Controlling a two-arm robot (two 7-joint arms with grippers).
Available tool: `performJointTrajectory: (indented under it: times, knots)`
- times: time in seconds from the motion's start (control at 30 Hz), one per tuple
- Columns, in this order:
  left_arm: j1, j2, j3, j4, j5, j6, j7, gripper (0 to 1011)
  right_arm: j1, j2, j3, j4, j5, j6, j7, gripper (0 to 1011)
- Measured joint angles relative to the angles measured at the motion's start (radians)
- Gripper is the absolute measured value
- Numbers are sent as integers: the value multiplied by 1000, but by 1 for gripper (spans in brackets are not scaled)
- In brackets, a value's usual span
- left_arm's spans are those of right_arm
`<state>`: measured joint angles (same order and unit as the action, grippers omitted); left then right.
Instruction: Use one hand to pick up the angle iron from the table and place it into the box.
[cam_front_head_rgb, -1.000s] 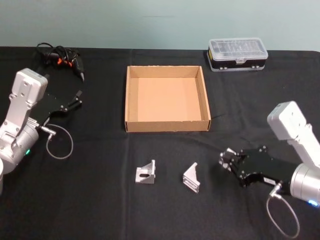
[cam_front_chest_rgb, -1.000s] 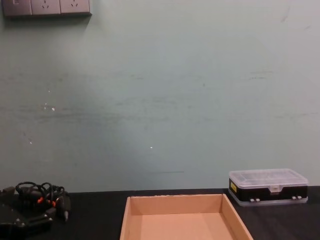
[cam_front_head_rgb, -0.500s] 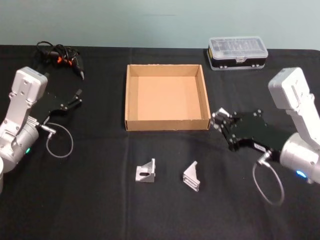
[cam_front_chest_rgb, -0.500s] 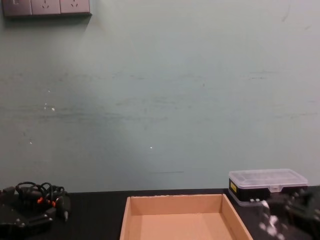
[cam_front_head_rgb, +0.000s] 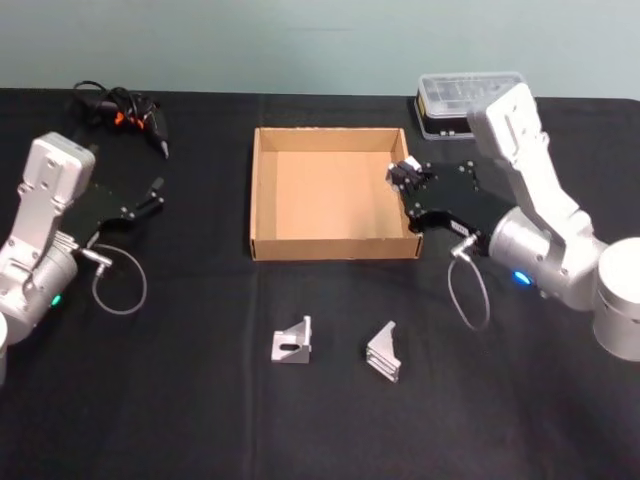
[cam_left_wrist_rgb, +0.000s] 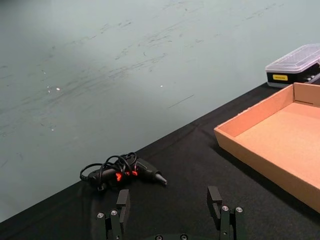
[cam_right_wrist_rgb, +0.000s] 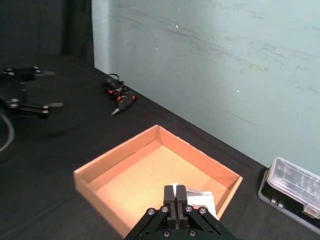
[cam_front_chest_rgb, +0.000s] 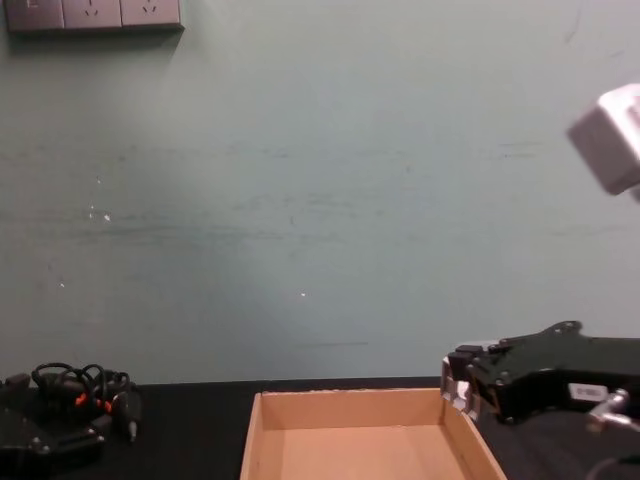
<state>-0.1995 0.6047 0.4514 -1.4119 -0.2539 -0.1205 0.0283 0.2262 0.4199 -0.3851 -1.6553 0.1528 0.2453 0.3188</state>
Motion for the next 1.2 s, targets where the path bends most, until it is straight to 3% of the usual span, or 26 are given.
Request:
performJointTrajectory:
  times: [0.73,1.07,1.2]
  knots:
    - [0,0,0,0,0,0,0,1011,260,-189,-57,409,-103,-48,21,29]
    - [0,0,0,0,0,0,0,1011,310,-234,-82,546,-156,-53,21,29]
    - [0,0,0,0,0,0,0,1011,311,-239,-83,563,-171,-53,18,29]
